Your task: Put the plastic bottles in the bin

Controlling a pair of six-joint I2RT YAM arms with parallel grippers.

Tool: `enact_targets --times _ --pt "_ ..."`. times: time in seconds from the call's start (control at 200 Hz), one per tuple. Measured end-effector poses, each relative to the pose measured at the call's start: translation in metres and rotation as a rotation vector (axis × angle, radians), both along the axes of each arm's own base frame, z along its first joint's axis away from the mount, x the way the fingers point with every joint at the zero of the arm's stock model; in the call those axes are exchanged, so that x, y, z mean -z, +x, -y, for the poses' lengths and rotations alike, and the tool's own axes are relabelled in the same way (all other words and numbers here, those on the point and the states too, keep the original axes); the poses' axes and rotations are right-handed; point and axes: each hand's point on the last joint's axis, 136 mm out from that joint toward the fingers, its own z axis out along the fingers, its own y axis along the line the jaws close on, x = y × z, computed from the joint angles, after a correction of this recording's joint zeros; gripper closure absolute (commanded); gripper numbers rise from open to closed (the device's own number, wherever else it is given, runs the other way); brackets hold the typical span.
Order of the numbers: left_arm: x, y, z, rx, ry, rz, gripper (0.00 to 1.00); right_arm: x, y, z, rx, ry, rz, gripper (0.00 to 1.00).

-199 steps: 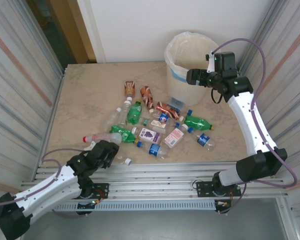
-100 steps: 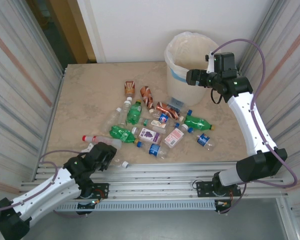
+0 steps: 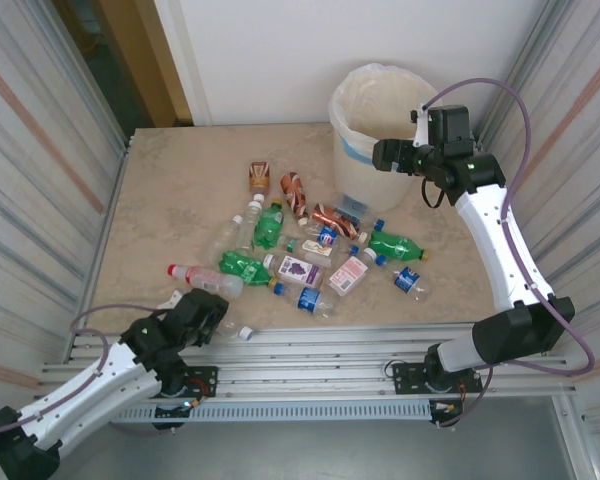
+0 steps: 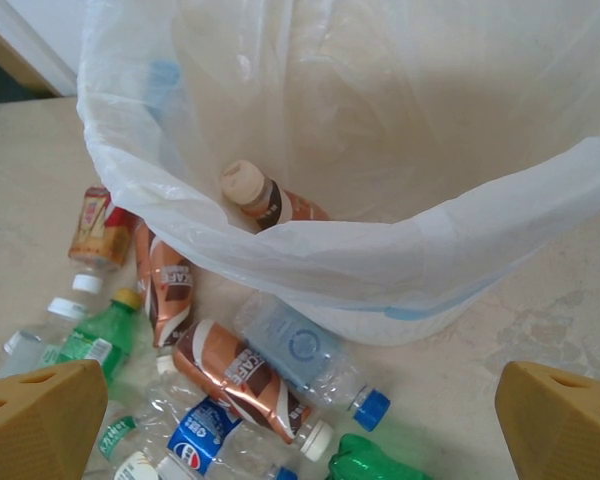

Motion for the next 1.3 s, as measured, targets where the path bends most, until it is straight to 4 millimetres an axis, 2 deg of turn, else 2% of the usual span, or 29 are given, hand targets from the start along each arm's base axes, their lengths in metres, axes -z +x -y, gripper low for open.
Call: enact_targets --times 0.115,0.265,0.381,0.526,0.576,0.701,0.817,0.947,1.127,1.302 --pt "-0.013 0.002 0.001 0.017 0.003 0.021 0.52 0.0 -0.001 -0.005 -0.014 0.0 -0.001 0.02" --pt "-0.048 0.01 0.009 0.062 -0.016 0.094 0.52 -0.001 -0.009 -0.019 -0.049 -0.001 -0.004 0.02" --pt "-0.077 0.019 0.013 0.102 -0.006 0.168 0.52 -0.008 -0.023 -0.032 -0.09 0.003 0.009 0.02" --pt "-0.117 0.039 0.021 0.145 0.034 0.293 0.55 -0.01 -0.051 -0.052 -0.17 0.043 0.005 0.01" --pt "-0.129 0.048 0.025 0.157 0.053 0.336 0.55 -0.006 -0.063 -0.063 -0.215 0.076 -0.009 0.0" --pt "-0.152 0.079 0.032 0.163 0.081 0.412 0.56 0.012 -0.089 -0.091 -0.328 0.181 -0.068 0.08" --pt "-0.164 0.112 0.034 0.153 0.077 0.447 0.56 0.033 -0.11 -0.121 -0.43 0.269 -0.138 0.1" --pt "-0.173 0.143 0.048 0.202 0.07 0.465 0.56 0.048 -0.137 -0.159 -0.551 0.33 -0.191 0.13" --pt "-0.198 0.165 0.08 0.297 0.004 0.535 0.56 0.047 -0.17 -0.208 -0.717 0.372 -0.2 0.25" --pt "-0.208 0.168 0.098 0.372 -0.045 0.564 0.56 0.061 -0.18 -0.237 -0.793 0.356 -0.217 0.35"
